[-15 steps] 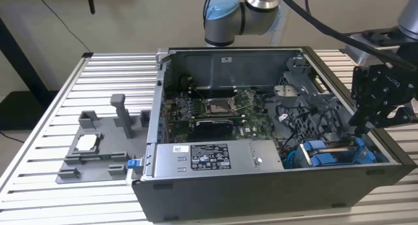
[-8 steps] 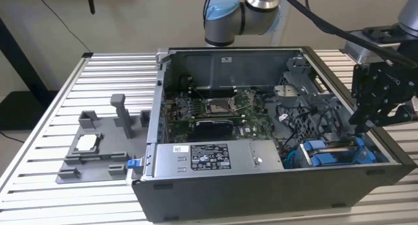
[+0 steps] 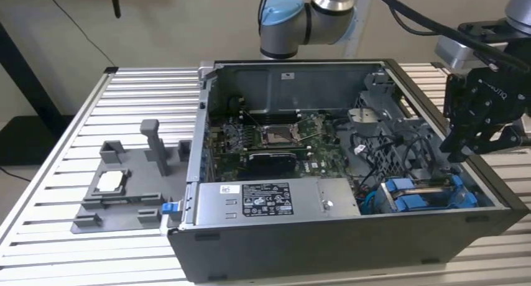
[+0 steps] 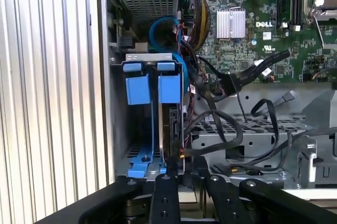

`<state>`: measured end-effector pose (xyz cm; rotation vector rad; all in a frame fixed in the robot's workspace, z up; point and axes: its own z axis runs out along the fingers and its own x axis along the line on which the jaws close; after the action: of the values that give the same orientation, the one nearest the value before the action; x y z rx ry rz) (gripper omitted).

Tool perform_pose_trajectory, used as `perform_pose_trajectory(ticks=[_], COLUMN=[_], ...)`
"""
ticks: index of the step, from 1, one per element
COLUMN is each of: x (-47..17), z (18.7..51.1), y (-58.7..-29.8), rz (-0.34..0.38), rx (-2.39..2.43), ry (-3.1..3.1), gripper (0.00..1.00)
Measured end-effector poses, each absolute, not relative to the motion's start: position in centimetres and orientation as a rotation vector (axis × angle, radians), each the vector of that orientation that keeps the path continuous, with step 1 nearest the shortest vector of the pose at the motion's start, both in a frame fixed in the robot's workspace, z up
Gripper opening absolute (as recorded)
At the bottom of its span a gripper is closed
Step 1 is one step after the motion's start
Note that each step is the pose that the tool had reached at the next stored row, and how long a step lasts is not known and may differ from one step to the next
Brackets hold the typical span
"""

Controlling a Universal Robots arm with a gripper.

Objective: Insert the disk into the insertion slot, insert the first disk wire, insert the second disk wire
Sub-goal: 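Insert the second disk wire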

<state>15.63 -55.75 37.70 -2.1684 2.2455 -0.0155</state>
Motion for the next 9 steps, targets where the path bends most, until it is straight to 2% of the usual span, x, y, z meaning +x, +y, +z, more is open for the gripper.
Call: perform_pose_trajectory(ticks=[9], x=[14.2], z=[37.7], y=[-55.1], rz=[-0.016], rx=[-2.168], ry=[2.245], gripper=[0.27])
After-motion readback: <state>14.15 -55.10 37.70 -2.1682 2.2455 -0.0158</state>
